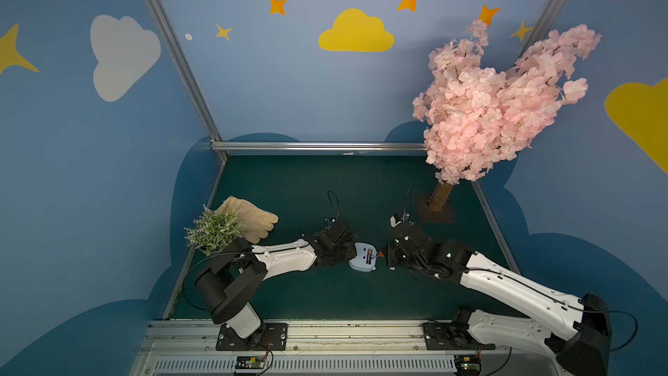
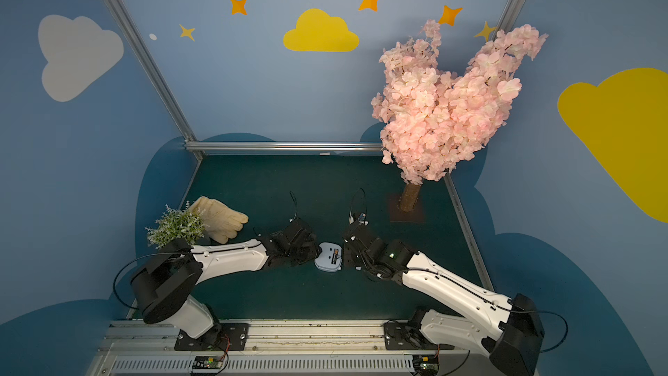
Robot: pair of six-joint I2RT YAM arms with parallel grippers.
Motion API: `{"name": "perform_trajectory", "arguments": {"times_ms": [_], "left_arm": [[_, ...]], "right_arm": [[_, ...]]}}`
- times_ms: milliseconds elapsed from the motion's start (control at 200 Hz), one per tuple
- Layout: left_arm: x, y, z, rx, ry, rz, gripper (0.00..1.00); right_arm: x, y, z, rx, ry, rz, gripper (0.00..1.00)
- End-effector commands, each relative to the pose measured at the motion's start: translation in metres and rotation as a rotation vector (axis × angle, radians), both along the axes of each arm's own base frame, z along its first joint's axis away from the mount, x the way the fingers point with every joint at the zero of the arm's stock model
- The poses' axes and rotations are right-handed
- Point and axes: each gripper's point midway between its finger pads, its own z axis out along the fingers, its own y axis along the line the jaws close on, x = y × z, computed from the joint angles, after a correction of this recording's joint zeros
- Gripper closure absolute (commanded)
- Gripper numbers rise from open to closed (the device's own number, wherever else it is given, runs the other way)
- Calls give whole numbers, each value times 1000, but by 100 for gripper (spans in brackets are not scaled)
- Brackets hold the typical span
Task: Remove the battery from the alarm
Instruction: Release the battery from the alarm.
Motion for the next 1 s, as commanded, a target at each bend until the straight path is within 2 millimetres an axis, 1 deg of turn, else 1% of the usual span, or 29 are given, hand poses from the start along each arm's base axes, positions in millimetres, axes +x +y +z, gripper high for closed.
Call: {"name": "perform_trajectory", "arguments": {"times_ms": [0, 50, 135, 185, 215, 235, 370, 506, 621, 771, 846, 991], "left_arm": [[-22, 24, -43, 141, 118, 0, 73], [-22, 23, -45, 142, 123, -2, 73], [-23, 22, -48, 144, 131, -8, 73], [-23, 22, -49, 144, 134, -7, 73], [-23, 22, -49, 142, 134, -8, 73], [-23, 21, -49, 141, 133, -7, 73], [-23, 22, -49, 141, 133, -5, 73], [-23, 22, -50, 142, 134, -5, 73], [-23, 23, -51, 143, 137, -3, 73], [-25, 25, -53, 146, 141, 3, 73], [-25, 25, -53, 147, 143, 7, 73], [-26, 26, -54, 149, 144, 9, 73]], "right_arm": [[-33, -33, -70, -204, 199, -42, 100], [-37, -39, -82, -227, 234, -67, 100], [-39, -43, -94, -232, 274, -77, 100], [-40, -41, -99, -188, 310, -76, 100], [-37, -37, -98, -147, 319, -77, 100], [-41, -43, -106, -149, 341, -84, 100], [-41, -46, -116, -9, 400, -116, 100], [-40, -47, -119, 99, 436, -137, 100], [-42, -53, -126, 186, 469, -172, 100], [-44, -58, -129, 303, 482, -210, 100], [-44, -61, -129, 341, 483, -227, 100], [-41, -62, -121, 438, 472, -244, 100]]}}
